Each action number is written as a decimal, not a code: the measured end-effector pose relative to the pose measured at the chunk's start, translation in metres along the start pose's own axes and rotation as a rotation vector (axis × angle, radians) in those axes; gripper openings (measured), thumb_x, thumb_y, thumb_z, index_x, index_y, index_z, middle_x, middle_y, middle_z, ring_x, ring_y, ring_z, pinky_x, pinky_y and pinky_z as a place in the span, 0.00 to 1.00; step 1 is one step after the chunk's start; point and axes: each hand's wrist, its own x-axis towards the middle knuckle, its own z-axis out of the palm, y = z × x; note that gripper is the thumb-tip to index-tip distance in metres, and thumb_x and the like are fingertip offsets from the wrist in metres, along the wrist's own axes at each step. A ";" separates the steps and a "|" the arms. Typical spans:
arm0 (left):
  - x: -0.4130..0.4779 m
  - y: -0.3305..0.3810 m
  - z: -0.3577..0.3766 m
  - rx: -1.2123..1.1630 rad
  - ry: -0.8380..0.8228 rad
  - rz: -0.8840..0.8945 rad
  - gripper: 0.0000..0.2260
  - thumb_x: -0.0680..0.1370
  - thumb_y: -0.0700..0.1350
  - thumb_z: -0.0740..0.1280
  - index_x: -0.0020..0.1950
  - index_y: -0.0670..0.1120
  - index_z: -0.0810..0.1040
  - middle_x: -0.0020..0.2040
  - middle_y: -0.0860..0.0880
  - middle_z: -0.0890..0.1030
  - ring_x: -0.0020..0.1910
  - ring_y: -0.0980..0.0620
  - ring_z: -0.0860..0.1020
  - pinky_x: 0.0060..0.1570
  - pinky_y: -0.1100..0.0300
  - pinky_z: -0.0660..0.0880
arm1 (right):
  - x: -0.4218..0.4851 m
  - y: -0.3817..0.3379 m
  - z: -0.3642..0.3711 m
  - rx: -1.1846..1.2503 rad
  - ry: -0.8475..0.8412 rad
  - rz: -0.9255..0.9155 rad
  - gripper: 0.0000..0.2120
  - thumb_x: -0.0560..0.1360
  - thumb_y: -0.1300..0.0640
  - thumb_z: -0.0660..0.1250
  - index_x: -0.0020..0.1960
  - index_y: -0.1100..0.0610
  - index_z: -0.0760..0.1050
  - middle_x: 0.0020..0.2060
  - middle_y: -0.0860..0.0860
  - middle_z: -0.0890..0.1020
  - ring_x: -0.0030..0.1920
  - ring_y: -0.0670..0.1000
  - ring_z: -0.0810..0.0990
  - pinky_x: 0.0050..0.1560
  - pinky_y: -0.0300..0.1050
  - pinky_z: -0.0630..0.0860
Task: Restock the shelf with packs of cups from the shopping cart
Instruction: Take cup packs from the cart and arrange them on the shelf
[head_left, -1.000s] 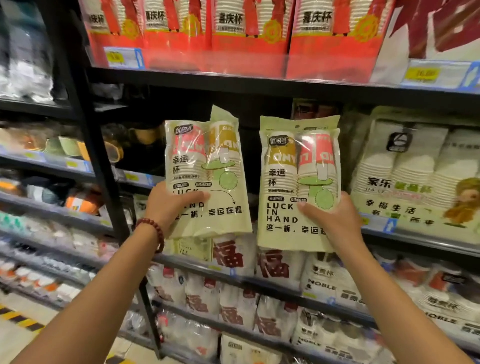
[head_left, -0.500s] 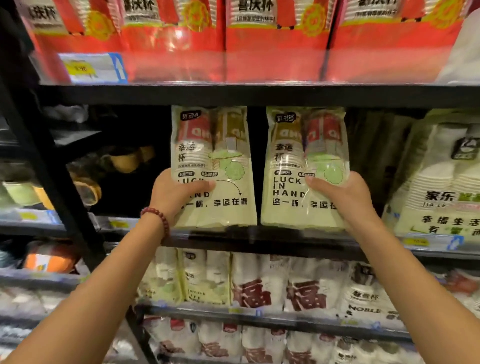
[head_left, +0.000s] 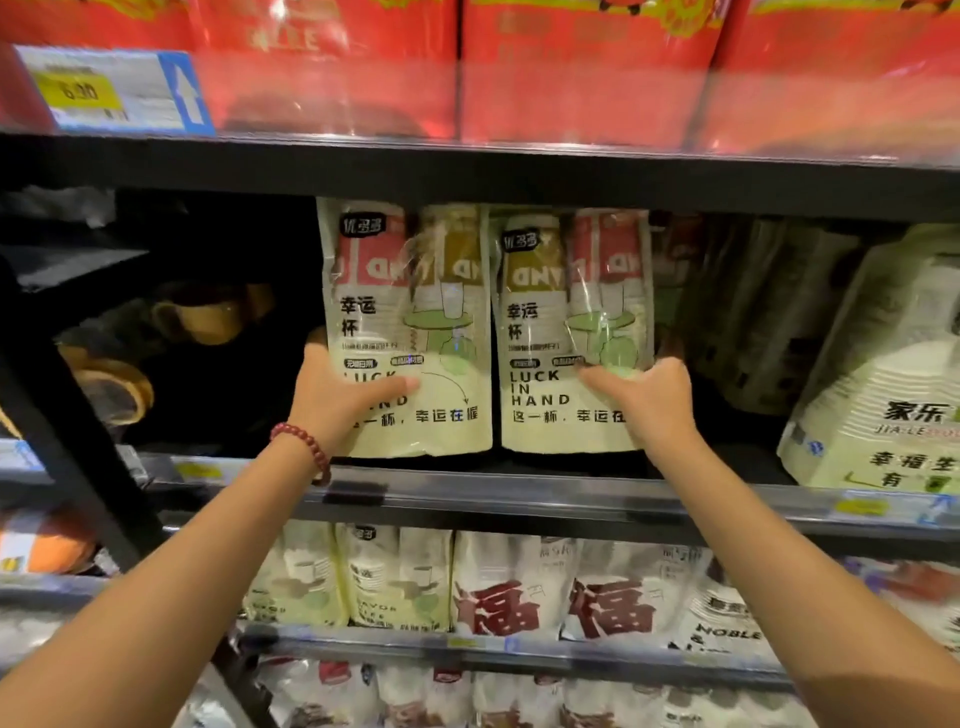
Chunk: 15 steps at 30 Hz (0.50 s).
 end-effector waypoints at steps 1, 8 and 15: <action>-0.005 -0.005 0.000 0.019 0.000 0.009 0.36 0.60 0.46 0.82 0.59 0.42 0.65 0.53 0.52 0.74 0.50 0.56 0.75 0.54 0.55 0.75 | -0.004 0.005 -0.003 -0.015 -0.014 -0.015 0.18 0.66 0.54 0.78 0.40 0.54 0.68 0.38 0.47 0.75 0.40 0.45 0.76 0.40 0.39 0.76; -0.006 -0.020 -0.011 0.168 -0.180 0.114 0.45 0.55 0.52 0.83 0.65 0.47 0.63 0.63 0.49 0.73 0.61 0.53 0.74 0.62 0.50 0.73 | 0.001 0.032 -0.020 -0.038 -0.234 0.001 0.24 0.60 0.51 0.80 0.52 0.54 0.75 0.48 0.50 0.83 0.48 0.48 0.82 0.51 0.49 0.80; -0.012 -0.015 -0.012 0.219 -0.154 0.151 0.32 0.57 0.42 0.82 0.57 0.50 0.73 0.51 0.55 0.81 0.52 0.55 0.79 0.55 0.55 0.75 | 0.009 0.034 -0.022 -0.143 -0.252 0.024 0.26 0.57 0.54 0.82 0.51 0.54 0.75 0.45 0.46 0.82 0.45 0.45 0.81 0.45 0.42 0.78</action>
